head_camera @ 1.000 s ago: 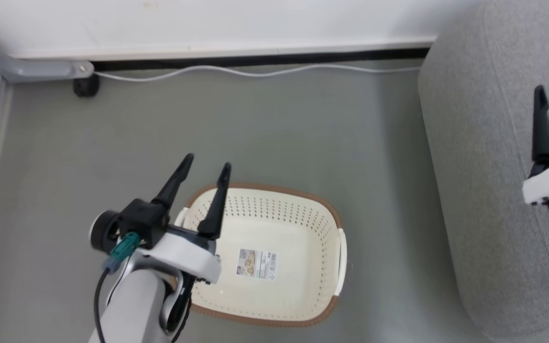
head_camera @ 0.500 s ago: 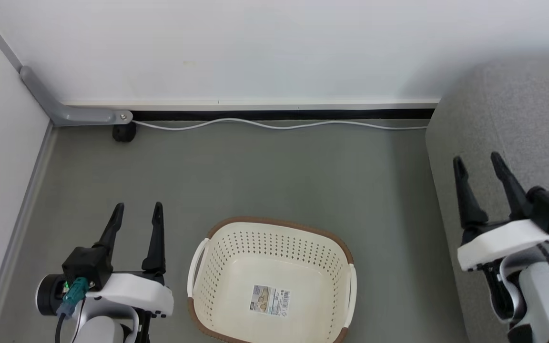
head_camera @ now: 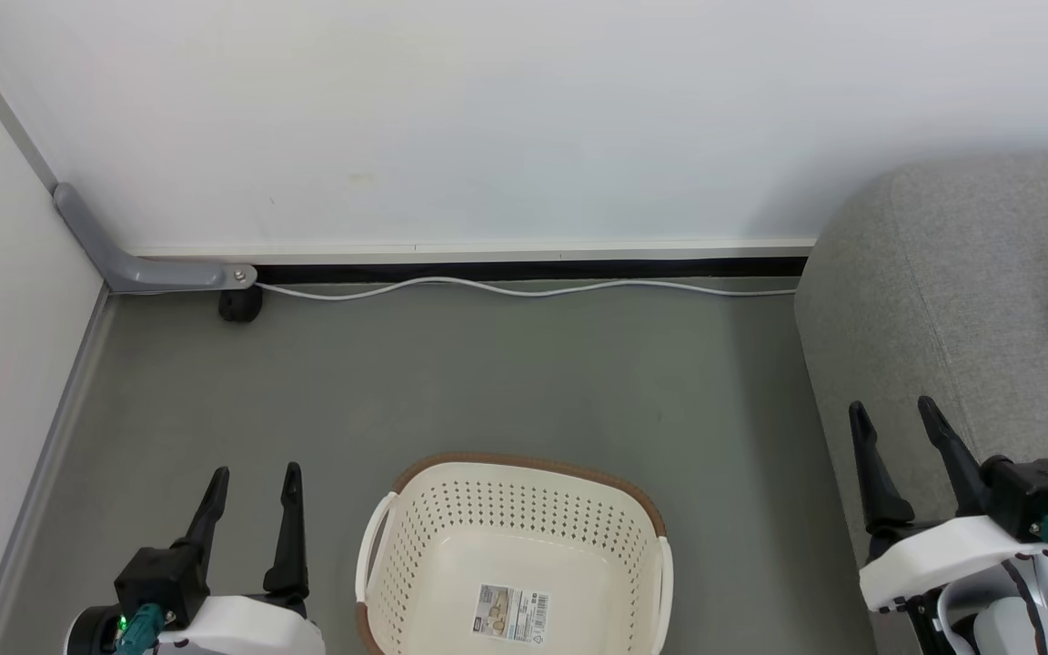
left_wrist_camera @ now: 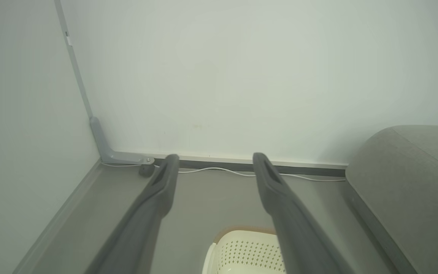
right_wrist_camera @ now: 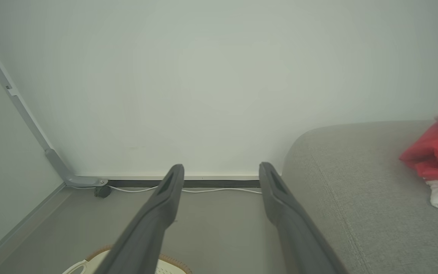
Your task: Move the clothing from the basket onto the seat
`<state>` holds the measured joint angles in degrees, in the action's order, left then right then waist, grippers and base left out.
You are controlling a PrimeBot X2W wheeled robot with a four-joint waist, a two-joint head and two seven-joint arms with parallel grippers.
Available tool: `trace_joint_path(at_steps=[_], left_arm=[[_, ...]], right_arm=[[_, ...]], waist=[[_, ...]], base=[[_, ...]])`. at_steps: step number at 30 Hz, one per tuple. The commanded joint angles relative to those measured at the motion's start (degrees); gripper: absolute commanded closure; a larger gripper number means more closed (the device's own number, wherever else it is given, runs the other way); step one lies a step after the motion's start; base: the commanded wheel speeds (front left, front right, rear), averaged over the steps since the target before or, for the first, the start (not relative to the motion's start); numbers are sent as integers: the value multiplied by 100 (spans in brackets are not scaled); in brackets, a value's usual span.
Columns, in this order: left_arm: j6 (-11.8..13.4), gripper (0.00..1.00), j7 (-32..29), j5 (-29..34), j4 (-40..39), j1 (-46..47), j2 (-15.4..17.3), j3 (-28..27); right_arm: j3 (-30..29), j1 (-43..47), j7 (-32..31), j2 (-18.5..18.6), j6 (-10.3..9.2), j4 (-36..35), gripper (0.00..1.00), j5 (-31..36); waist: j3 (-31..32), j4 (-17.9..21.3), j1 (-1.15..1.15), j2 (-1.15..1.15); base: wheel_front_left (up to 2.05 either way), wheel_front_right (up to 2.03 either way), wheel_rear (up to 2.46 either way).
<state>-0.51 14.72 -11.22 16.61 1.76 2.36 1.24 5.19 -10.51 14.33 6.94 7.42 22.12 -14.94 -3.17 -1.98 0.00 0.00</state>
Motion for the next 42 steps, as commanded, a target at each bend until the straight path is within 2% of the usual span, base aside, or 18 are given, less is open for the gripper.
trace_joint_path(at_steps=[1, 11, 32, 33, 34, 39, 42], left_arm=[[-25, 0, 28, -54, -157, 45, 53, -170], [-94, 0, 28, -68, -114, -88, 52, -174], [-183, 0, 28, -63, -67, -186, 52, -180], [-186, 100, 28, -111, -68, -186, 52, -193], [-169, 100, -15, -96, 160, -278, -6, -4], [-178, 100, -67, -228, 330, -296, -36, -31], [-191, 100, -126, -423, 319, -275, -34, -56]], right_arm=[[64, -7, 67, -3, 7, -183, 0, 64], [-230, 159, 67, -111, 7, -215, 0, 197], [-309, 261, 67, -180, 7, -62, 0, 243], [-316, 257, 67, -177, 7, -58, 100, 238], [-439, 368, -19, -243, 0, 136, 100, 168], [-461, 465, -74, -307, 0, 280, 100, 40], [-484, 463, -131, -310, 0, 253, 100, -151]], waist=[[32, 15, 0, 0], [183, 71, 0, 0], [333, 157, 0, 0], [337, 155, 0, 0], [336, 157, 0, 0], [336, 158, 1, 0], [343, 159, 9, 0]], base=[[0, 0, 0], [0, 0, 0], [0, 0, 0], [0, 0, 0], [0, 0, 0], [0, 0, 0], [0, 0, 0]])
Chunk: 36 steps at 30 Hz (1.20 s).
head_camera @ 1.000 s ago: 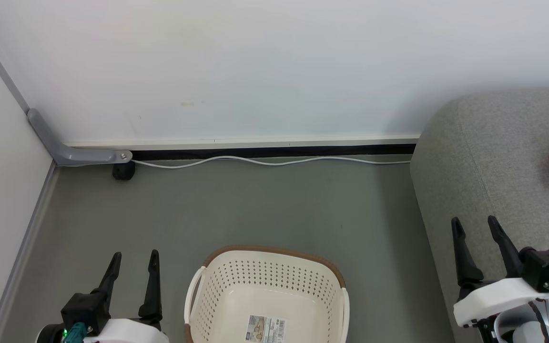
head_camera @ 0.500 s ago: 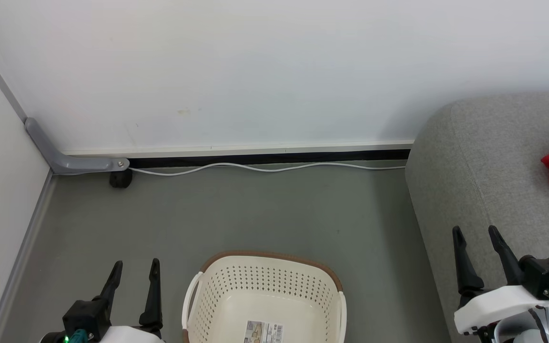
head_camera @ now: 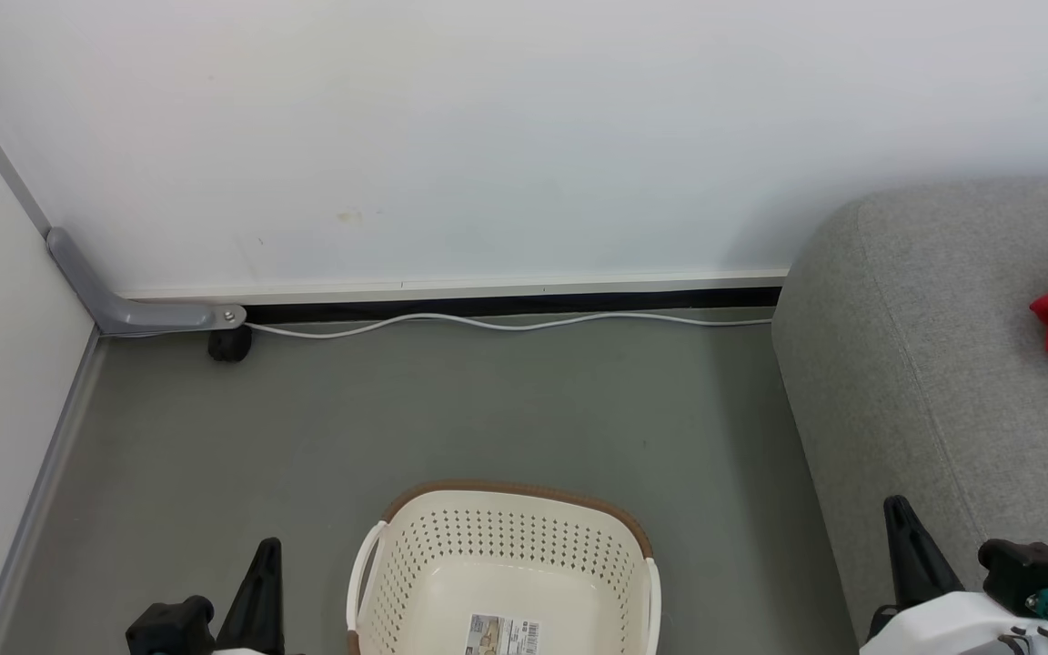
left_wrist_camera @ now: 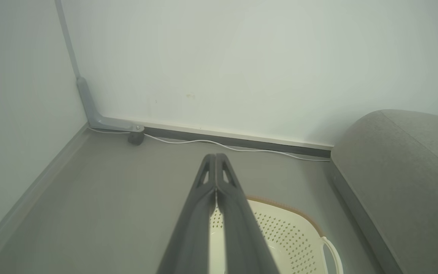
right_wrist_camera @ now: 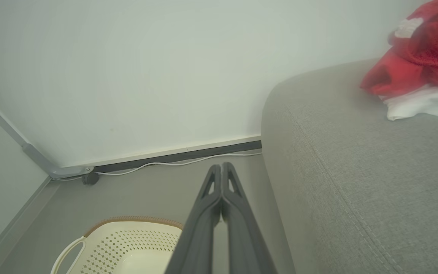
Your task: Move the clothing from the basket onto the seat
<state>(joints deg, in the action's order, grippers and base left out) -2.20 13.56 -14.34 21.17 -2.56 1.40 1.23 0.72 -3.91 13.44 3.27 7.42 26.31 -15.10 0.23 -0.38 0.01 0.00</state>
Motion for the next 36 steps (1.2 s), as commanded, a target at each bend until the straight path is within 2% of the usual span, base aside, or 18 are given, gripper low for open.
trace_joint_path(at_steps=[1, 7, 36], left_arm=[[-26, 100, -27, -177, -146, 158, 63, -59], [-51, 100, -114, -565, -185, 182, 67, -81], [-174, 100, -592, -2420, -327, 355, 88, -251]], right_arm=[[-42, -193, -58, 57, 0, -178, 100, -199], [-66, -185, -147, 52, 1, -239, 100, -581], [-228, -192, -614, 28, 2, -499, 100, -2412]], waist=[[6, 0, 12, 0], [-6, 2, 0, 0], [-16, 11, 0, 0]], base=[[0, 0, 0], [0, 0, 0], [0, 0, 0]])
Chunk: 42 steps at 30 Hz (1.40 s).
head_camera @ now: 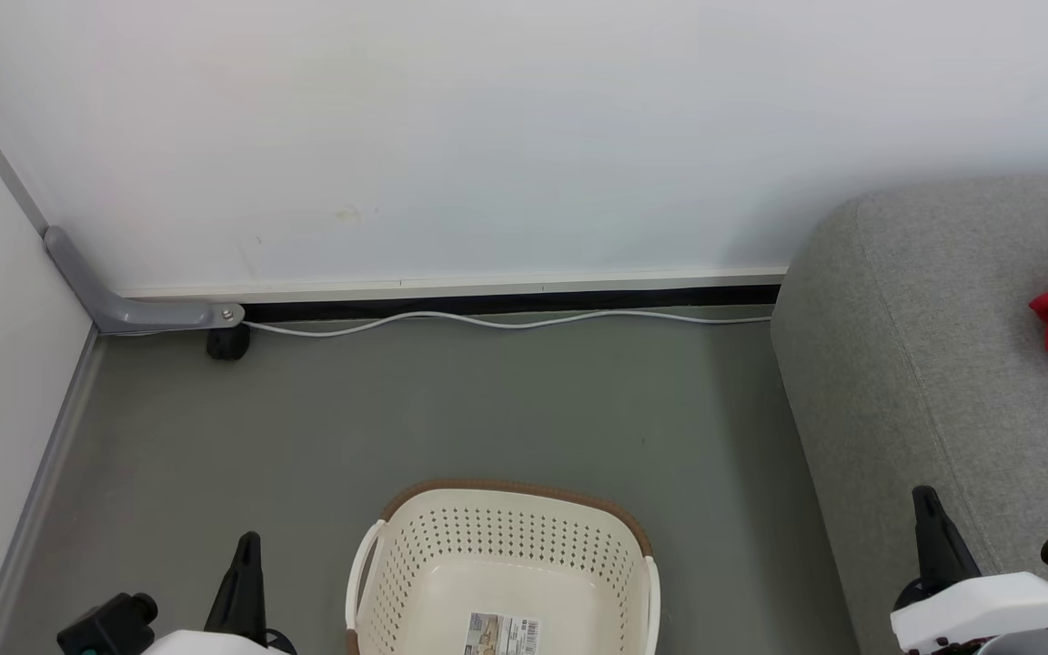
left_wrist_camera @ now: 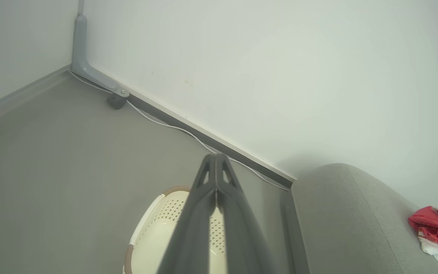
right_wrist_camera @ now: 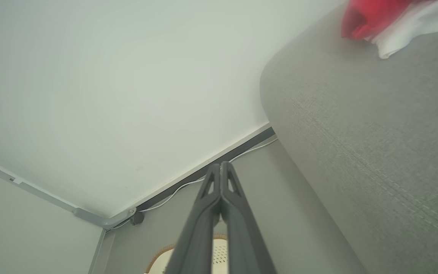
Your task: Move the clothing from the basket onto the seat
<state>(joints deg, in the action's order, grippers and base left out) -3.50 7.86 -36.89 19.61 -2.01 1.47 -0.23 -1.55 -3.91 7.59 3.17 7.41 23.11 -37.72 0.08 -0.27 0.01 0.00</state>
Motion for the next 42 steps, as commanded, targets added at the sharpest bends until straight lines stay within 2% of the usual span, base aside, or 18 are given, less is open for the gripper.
trace_joint_path(at_steps=[1, 42], left_arm=[[-48, 100, -39, -230, -176, 306, 82, -113], [-217, 100, -713, -2787, -358, 554, 110, -362]], right_arm=[[-7, -192, -45, 38, 3, -188, 100, -213], [-245, -209, -704, 5, 6, -536, 100, -2736]], waist=[[0, 1, -1, 0], [-12, 13, -1, 0]], base=[[0, 0, 0], [0, 0, 0]])
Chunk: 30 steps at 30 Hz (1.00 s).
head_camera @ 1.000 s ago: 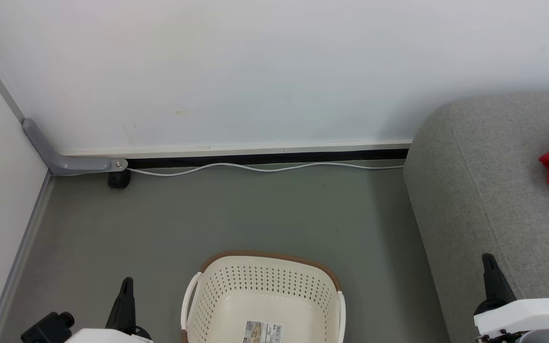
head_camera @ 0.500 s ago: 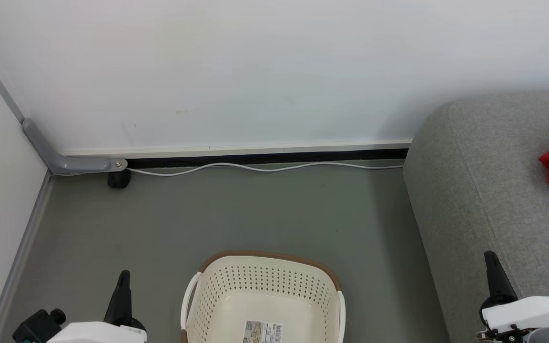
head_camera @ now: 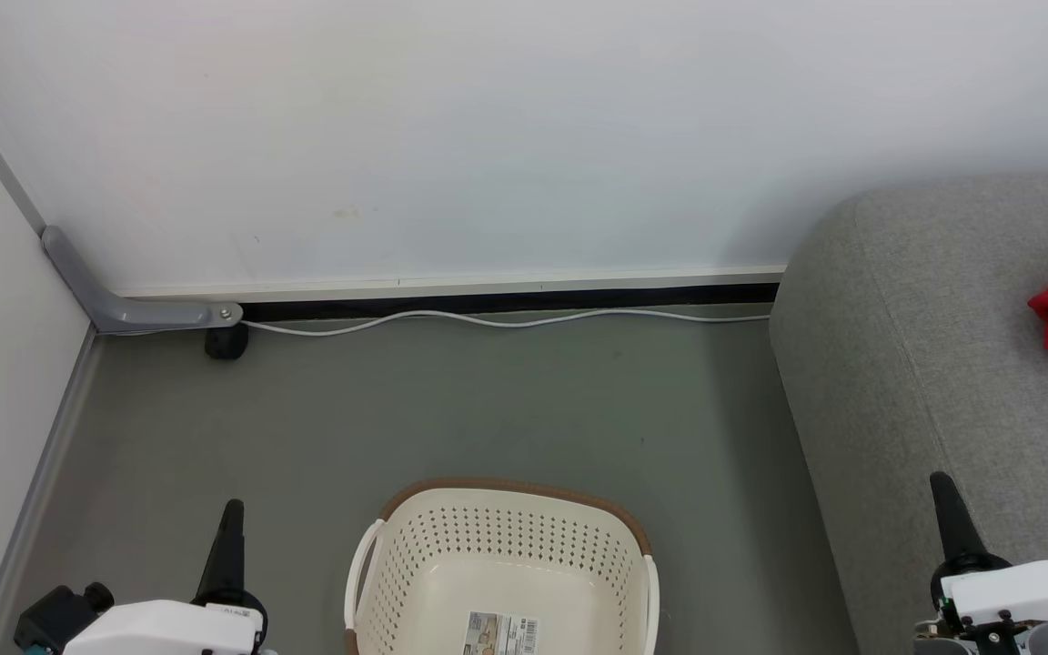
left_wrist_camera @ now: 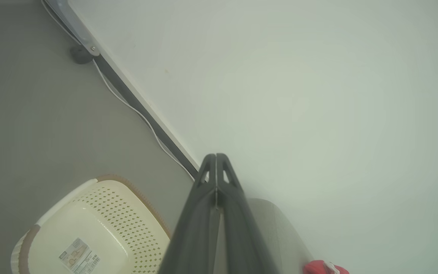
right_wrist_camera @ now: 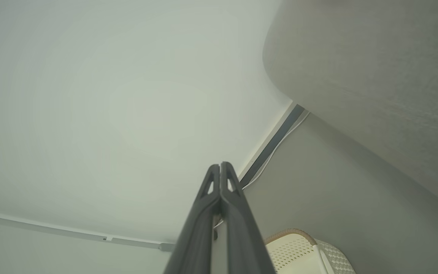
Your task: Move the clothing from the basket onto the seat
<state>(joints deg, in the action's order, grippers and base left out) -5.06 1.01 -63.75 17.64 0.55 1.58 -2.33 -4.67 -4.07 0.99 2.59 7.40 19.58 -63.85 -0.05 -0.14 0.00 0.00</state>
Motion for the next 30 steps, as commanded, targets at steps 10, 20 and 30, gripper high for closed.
trace_joint_path(at_steps=[10, 20, 30], left_arm=[[-104, 100, -196, -741, -207, 361, 107, -214], [-146, 100, -364, -1379, -253, 423, 114, -276], [-188, 100, -533, -2019, -298, 485, 121, -339]], right_arm=[[8, -197, -209, 55, 7, -270, 100, -756], [-51, -202, -374, 47, 8, -357, 100, -1386], [-110, -206, -538, 39, 8, -444, 100, -2018]], waist=[[-3, 3, 0, 0], [-6, 6, 0, 0], [-9, 10, 0, 0]], base=[[0, 0, 0], [0, 0, 0], [0, 0, 0]])
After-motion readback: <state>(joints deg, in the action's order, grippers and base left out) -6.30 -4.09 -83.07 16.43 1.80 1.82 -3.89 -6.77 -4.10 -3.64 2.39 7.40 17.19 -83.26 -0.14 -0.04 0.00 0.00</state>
